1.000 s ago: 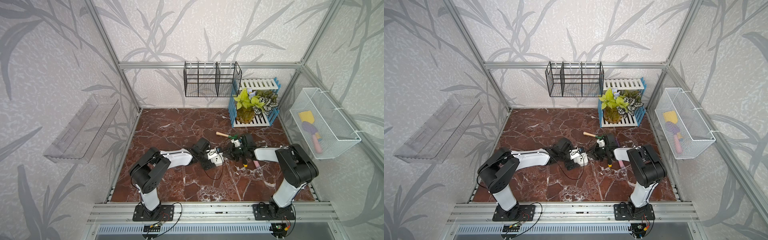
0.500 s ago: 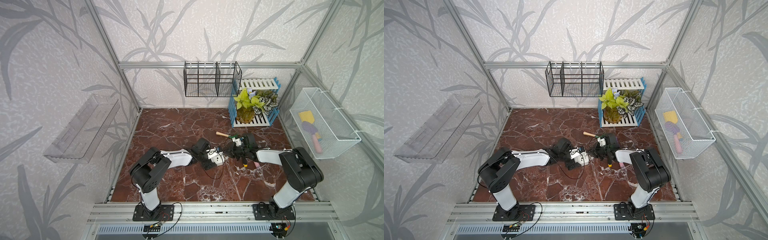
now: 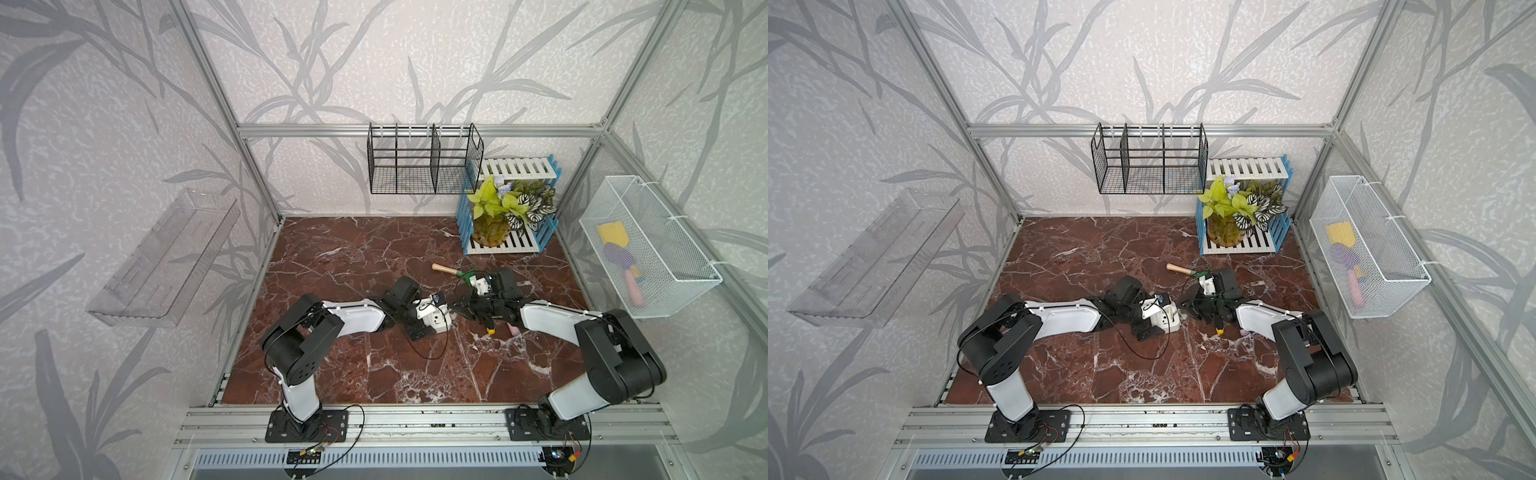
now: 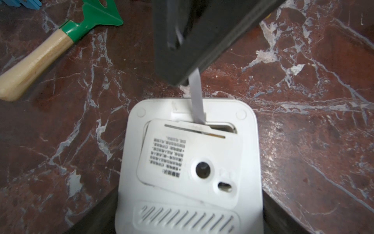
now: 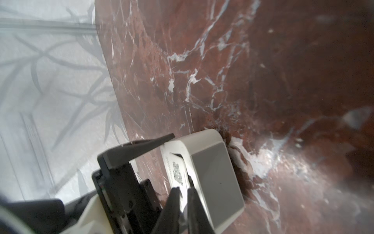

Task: Remove the battery from the alarm
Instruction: Remove the cover from the alarm.

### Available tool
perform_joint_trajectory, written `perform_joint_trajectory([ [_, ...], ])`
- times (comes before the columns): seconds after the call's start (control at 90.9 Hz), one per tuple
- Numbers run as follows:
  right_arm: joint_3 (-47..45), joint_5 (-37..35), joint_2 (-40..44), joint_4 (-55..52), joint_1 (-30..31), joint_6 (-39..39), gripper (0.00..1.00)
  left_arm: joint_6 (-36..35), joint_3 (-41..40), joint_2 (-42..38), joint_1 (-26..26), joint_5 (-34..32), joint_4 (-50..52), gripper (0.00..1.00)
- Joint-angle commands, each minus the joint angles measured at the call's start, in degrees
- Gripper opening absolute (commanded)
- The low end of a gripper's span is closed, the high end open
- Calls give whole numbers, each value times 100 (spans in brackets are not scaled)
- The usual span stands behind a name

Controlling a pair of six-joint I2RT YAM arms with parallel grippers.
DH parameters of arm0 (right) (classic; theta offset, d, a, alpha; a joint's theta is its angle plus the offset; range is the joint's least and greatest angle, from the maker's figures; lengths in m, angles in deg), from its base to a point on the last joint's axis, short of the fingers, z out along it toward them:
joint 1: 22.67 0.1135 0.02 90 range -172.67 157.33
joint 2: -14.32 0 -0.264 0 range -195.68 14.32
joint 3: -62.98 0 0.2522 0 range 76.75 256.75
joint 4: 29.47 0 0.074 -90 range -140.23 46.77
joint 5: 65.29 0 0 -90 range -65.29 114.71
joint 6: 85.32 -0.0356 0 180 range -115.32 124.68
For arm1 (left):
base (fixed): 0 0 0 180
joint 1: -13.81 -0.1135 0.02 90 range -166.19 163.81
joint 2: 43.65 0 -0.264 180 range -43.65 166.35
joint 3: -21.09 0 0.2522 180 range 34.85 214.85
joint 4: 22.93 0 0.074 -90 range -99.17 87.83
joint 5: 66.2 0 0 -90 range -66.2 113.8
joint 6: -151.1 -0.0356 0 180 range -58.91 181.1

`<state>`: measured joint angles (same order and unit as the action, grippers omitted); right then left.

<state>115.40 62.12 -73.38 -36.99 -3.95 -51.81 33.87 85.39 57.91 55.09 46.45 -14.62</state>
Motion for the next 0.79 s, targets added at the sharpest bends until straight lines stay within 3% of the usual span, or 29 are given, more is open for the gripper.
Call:
perform_joint_trajectory([
  [0.0, 139, -258, 407, -648, -40, 488, 34, -15, -200, -139, 50, 81, 243, 62],
  [0.176, -72, -26, 1120, -768, -70, 591, 47, -55, -343, -248, 72, 92, 126, 64],
  [0.275, -355, 630, 1061, -194, -68, 192, 47, -40, -490, -353, 76, 140, -19, 70],
  [0.484, -688, 846, 1224, 182, -51, -92, 46, 405, -742, -964, 63, 296, -425, 93],
  [0.781, -571, 734, 1089, 315, 281, -173, 44, 1613, -1600, -2434, -67, 51, -1120, 97],
])
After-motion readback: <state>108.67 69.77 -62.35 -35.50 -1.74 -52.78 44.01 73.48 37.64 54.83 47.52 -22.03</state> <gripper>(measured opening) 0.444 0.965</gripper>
